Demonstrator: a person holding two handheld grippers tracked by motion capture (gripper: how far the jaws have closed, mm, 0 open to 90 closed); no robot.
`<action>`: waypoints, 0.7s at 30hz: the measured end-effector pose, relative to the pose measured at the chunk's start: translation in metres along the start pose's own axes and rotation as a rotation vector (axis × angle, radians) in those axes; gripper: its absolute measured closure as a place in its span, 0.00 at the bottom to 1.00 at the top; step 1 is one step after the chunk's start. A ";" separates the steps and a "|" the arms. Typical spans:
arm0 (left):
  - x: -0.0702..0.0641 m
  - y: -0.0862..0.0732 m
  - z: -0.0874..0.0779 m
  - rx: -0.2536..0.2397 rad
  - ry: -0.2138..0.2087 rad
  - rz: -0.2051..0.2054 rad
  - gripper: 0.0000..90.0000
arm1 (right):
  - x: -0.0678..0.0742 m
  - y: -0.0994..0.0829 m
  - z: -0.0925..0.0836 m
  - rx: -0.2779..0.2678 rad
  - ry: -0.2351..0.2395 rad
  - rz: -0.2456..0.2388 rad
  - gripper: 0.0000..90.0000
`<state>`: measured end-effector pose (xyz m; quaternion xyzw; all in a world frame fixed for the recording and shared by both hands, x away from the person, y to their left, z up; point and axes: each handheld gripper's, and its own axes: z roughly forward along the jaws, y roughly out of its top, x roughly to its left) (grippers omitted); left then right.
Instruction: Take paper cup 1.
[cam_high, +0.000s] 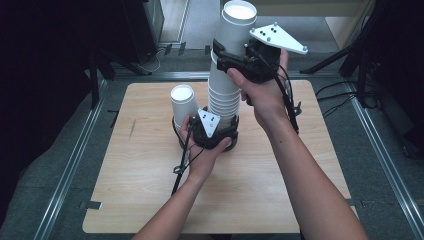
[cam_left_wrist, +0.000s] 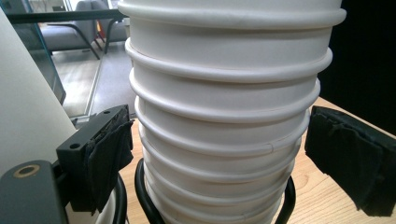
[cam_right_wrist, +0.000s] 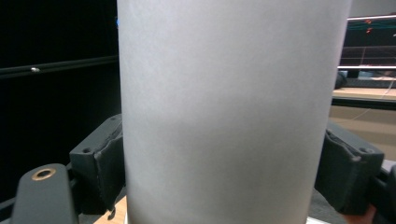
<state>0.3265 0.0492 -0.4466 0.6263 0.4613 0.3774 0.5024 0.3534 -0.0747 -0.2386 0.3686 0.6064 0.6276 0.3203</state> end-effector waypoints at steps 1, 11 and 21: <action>0.000 0.000 0.000 0.000 0.001 0.001 0.09 | 0.000 0.001 -0.001 0.003 0.001 0.002 0.18; -0.002 0.000 0.000 -0.004 0.005 -0.001 0.12 | -0.004 0.015 -0.014 -0.051 0.008 0.020 0.18; -0.001 -0.002 -0.003 0.001 0.007 0.008 0.10 | -0.013 0.022 -0.035 -0.085 0.009 0.028 0.18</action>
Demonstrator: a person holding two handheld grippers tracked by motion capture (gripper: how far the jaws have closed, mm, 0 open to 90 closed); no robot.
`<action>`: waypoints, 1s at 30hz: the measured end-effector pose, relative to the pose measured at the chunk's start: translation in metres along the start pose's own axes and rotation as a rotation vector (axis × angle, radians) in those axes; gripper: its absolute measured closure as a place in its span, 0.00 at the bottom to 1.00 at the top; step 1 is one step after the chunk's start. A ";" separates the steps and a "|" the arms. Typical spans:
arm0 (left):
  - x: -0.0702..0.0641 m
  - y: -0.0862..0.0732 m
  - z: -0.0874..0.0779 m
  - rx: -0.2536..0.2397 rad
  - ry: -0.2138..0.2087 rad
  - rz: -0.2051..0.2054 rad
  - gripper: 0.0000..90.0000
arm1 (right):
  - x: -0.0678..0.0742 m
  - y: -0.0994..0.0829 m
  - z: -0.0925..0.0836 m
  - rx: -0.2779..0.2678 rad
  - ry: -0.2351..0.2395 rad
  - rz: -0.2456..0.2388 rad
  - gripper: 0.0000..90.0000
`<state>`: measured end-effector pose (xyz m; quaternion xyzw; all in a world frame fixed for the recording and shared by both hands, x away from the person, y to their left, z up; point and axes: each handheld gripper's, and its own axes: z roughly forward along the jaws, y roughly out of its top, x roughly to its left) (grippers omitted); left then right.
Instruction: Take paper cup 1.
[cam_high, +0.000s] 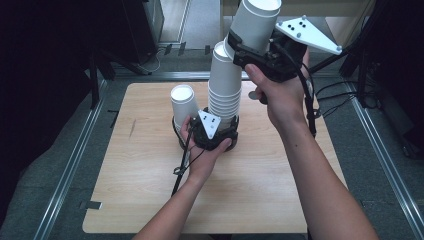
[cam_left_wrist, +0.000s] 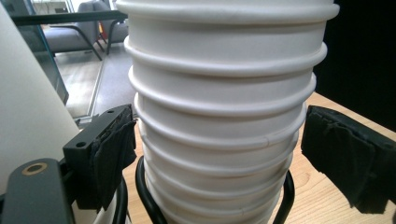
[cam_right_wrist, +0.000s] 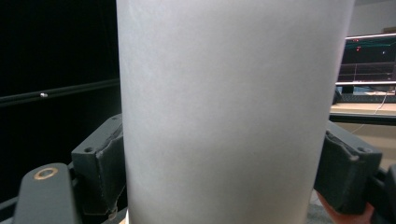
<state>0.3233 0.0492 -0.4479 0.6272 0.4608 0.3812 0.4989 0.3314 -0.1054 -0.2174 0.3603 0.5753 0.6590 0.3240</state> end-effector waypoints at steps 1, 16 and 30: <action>0.001 0.000 -0.001 0.005 0.000 -0.002 0.10 | -0.001 0.000 -0.002 -0.002 -0.001 0.000 0.18; 0.007 -0.009 -0.019 0.020 -0.066 -0.012 0.01 | -0.026 -0.010 -0.043 -0.016 -0.010 0.039 0.18; 0.011 -0.022 -0.043 0.039 -0.092 -0.030 0.01 | -0.045 -0.045 -0.074 0.006 -0.047 0.039 0.18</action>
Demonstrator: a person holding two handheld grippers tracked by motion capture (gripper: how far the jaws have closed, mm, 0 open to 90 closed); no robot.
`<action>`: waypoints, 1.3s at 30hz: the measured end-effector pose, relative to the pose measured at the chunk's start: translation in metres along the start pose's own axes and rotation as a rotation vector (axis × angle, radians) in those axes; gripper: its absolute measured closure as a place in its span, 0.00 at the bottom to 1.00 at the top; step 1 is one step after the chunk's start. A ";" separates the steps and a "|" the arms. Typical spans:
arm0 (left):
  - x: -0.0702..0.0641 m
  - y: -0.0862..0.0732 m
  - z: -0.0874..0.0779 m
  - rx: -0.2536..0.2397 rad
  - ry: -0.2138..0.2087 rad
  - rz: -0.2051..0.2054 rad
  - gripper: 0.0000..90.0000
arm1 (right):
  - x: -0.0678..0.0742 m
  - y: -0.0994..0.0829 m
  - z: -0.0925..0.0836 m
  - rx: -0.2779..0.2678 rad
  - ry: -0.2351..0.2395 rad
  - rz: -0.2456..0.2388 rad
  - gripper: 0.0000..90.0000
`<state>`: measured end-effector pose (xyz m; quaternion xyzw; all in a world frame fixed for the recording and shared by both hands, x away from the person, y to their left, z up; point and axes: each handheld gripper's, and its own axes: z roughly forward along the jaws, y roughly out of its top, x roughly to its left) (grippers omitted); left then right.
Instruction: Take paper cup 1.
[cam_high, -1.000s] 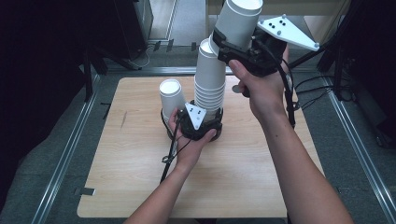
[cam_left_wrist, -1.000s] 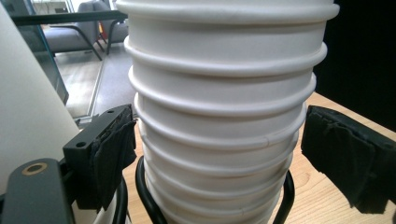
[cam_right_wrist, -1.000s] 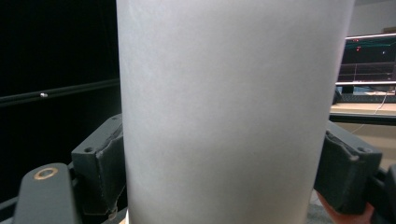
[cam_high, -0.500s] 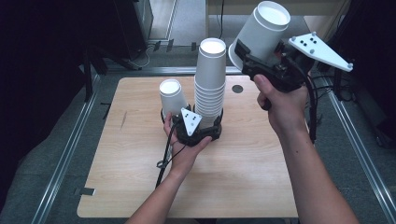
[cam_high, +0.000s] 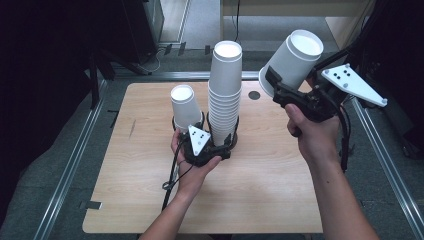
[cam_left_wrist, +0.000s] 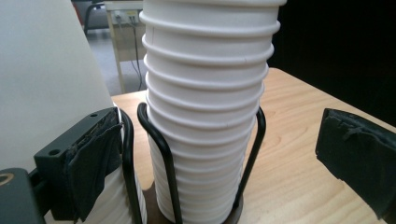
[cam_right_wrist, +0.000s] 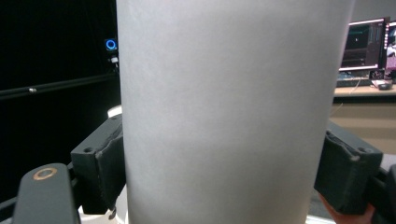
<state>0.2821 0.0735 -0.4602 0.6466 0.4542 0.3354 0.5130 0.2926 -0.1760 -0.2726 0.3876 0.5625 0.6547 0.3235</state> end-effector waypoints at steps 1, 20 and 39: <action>0.000 -0.002 -0.002 0.002 -0.002 0.002 0.01 | -0.001 -0.002 -0.001 0.003 -0.003 0.000 0.18; 0.015 -0.029 -0.023 0.053 -0.013 -0.026 0.01 | -0.014 -0.089 -0.032 0.097 -0.089 -0.071 0.18; 0.029 -0.033 -0.030 0.069 -0.025 -0.018 0.01 | -0.006 -0.146 -0.040 0.185 -0.108 -0.234 0.18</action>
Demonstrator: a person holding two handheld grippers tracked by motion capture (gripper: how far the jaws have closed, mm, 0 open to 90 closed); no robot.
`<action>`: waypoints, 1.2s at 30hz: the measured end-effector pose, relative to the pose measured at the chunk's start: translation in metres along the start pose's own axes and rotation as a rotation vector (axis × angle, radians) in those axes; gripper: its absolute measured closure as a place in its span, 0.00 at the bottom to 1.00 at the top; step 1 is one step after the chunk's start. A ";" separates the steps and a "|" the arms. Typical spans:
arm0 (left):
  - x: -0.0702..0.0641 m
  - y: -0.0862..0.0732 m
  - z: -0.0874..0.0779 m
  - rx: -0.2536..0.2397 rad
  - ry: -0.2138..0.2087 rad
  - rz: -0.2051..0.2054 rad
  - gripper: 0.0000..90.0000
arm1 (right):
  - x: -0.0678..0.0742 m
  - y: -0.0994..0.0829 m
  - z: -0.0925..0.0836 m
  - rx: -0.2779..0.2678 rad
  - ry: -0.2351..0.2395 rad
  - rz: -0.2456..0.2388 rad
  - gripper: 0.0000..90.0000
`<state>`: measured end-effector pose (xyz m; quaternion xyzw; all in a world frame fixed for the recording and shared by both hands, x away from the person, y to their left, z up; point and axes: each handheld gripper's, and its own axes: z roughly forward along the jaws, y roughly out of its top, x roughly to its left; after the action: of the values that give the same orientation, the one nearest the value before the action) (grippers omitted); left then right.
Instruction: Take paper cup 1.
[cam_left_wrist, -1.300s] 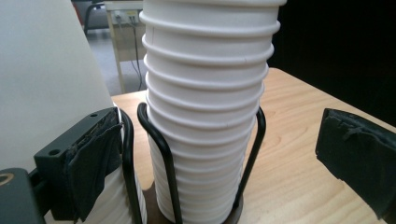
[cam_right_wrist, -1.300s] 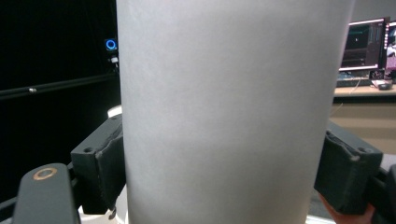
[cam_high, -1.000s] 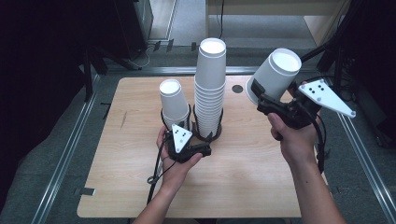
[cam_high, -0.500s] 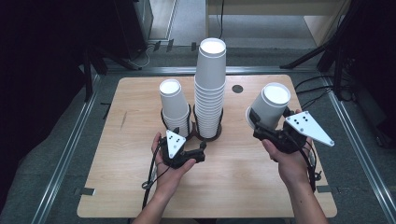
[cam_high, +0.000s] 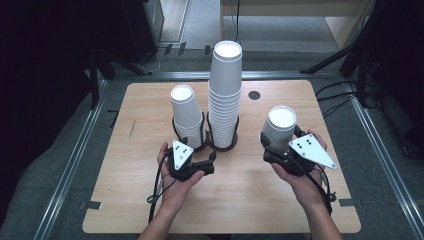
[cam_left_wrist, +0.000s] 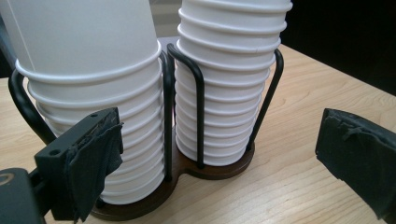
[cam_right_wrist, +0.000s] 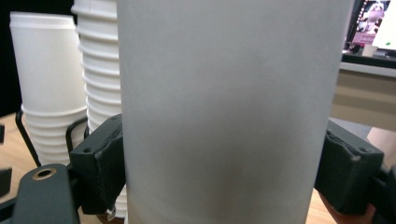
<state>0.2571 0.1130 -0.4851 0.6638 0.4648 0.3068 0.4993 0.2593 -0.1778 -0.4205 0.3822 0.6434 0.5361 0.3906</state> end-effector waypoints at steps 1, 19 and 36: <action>0.000 -0.001 0.001 0.006 -0.001 0.000 0.01 | 0.002 -0.002 0.001 0.002 -0.006 -0.027 0.18; 0.000 0.001 -0.004 0.014 -0.062 -0.022 0.01 | 0.026 -0.038 0.007 0.091 -0.004 -0.200 0.18; -0.007 0.006 -0.005 0.033 -0.148 0.006 0.01 | 0.042 -0.066 0.014 0.089 -0.046 -0.493 0.18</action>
<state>0.2519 0.1077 -0.4780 0.6942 0.4294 0.2505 0.5205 0.2508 -0.1427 -0.4909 0.2426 0.7310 0.3871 0.5069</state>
